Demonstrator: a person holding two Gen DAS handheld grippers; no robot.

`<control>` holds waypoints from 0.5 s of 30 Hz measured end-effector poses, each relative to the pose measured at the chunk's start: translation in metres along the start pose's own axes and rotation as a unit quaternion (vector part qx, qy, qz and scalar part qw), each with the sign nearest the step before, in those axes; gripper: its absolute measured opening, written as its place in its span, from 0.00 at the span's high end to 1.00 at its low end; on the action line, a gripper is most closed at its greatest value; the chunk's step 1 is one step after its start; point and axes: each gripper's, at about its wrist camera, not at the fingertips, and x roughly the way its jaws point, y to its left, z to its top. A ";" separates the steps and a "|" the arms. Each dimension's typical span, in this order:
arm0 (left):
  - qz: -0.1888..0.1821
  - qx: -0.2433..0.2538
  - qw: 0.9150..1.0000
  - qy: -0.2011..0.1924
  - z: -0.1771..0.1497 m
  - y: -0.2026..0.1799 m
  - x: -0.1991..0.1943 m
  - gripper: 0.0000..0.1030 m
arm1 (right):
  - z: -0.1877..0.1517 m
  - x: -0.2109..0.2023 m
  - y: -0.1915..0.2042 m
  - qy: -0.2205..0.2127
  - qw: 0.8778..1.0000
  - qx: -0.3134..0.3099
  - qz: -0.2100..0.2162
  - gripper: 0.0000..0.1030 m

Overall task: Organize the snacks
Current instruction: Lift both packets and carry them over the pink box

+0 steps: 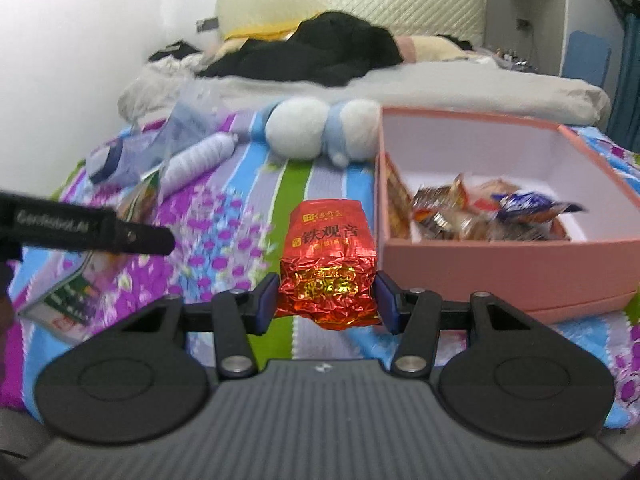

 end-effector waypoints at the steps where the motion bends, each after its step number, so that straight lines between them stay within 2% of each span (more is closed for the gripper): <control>1: -0.003 0.000 1.000 -0.004 0.002 -0.003 -0.005 0.31 | 0.003 -0.004 -0.002 -0.004 1.000 0.002 -0.002 0.48; 8: -0.035 0.011 0.999 -0.024 0.015 -0.026 -0.027 0.31 | 0.022 -0.031 -0.019 -0.033 0.999 0.005 -0.018 0.48; 15: -0.072 0.020 0.997 -0.034 0.033 -0.053 -0.025 0.31 | 0.032 -0.046 -0.048 -0.053 0.997 0.024 -0.047 0.48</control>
